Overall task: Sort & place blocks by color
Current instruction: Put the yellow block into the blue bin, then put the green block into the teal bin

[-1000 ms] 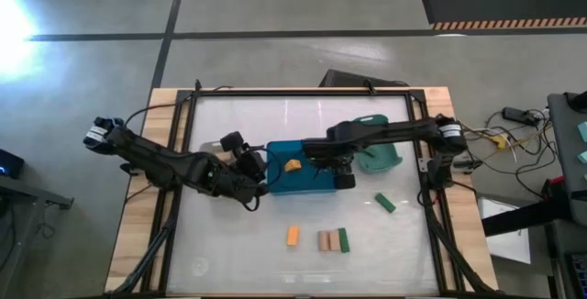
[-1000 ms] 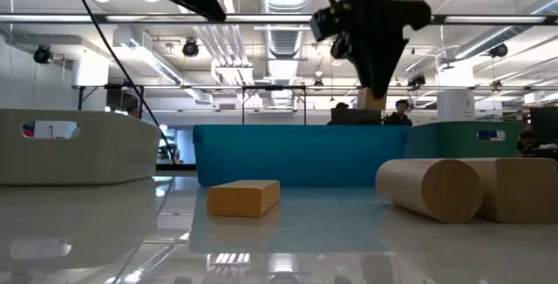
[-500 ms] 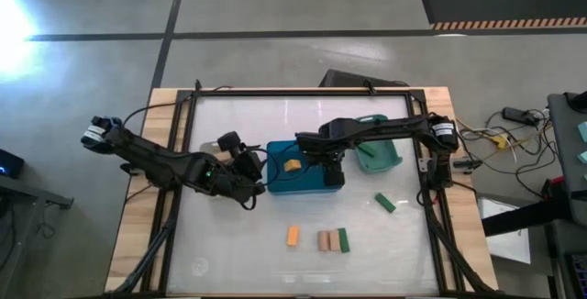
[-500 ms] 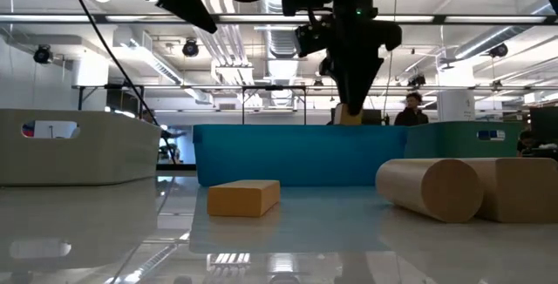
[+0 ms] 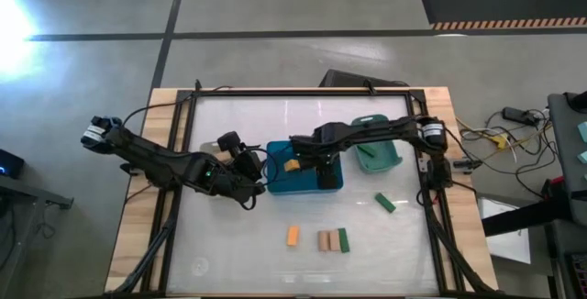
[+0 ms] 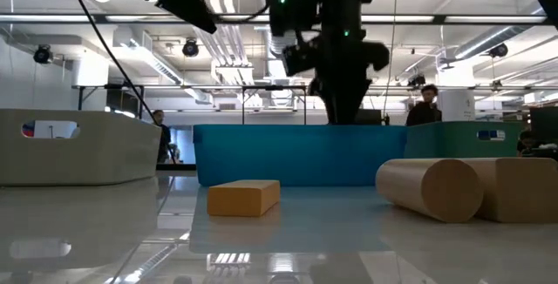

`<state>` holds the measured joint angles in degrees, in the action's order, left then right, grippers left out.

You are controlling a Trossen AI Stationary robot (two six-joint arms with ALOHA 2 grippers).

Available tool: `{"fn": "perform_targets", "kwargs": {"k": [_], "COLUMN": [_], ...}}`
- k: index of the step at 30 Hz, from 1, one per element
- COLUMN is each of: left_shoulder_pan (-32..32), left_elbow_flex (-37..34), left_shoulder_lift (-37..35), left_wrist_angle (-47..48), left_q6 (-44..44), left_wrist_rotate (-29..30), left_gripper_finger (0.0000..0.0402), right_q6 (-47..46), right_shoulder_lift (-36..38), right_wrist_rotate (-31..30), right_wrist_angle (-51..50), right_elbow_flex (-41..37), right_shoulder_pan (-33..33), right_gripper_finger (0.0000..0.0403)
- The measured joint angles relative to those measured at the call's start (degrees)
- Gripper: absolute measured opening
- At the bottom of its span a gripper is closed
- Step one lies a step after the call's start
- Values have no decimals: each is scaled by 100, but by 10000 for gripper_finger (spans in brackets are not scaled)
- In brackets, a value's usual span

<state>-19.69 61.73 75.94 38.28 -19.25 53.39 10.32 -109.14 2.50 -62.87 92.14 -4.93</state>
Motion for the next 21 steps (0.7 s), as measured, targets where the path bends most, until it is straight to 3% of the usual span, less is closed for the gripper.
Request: {"fn": "perform_targets", "kwargs": {"k": [6, 12, 16, 21], "left_shoulder_pan": [0, 0, 1, 1], "left_elbow_flex": [-28, -28, -31, -37], "left_shoulder_lift": [0, 0, 0, 0], "left_wrist_angle": [9, 7, 4, -12], "left_q6": [0, 0, 2, 0], "left_wrist_rotate": [-2, -2, -2, -2], "left_gripper_finger": [189, 189, 189, 190], "right_q6": [16, 12, -28, -292], "right_shoulder_lift": [-513, -617, -440, 11], "right_wrist_rotate": [-9, -13, -207, -246], "right_wrist_angle": [-105, -99, -119, -174], "right_elbow_flex": [0, 7, 7, 7], "right_shoulder_pan": [-18, -37, -48, -48], "right_gripper_finger": [120, 193, 221, 219]}}
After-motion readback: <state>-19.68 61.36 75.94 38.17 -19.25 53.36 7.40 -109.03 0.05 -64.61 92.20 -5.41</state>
